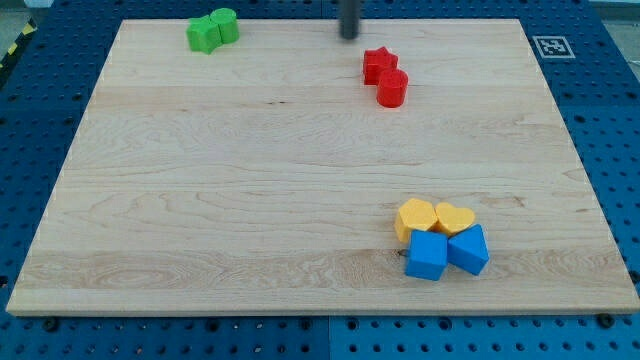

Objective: Separate the red blocks

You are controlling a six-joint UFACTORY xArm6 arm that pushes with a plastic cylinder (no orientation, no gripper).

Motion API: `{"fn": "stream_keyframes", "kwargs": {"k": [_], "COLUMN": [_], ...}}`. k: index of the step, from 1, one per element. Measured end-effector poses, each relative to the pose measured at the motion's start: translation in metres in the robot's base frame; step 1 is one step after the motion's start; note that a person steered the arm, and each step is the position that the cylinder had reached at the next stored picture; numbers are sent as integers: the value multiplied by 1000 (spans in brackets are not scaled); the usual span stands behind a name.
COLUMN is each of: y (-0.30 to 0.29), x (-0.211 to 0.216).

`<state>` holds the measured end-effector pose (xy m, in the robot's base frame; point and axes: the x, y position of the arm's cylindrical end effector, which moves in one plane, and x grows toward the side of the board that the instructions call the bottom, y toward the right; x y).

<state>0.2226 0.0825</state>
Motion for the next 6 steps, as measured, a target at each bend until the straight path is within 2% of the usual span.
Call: {"fn": "stream_keyframes", "kwargs": {"k": [1,2,3,4,5,6], "y": [85,88,28,-64,-117,-64], "x": [37,84,92,92,92,92]}}
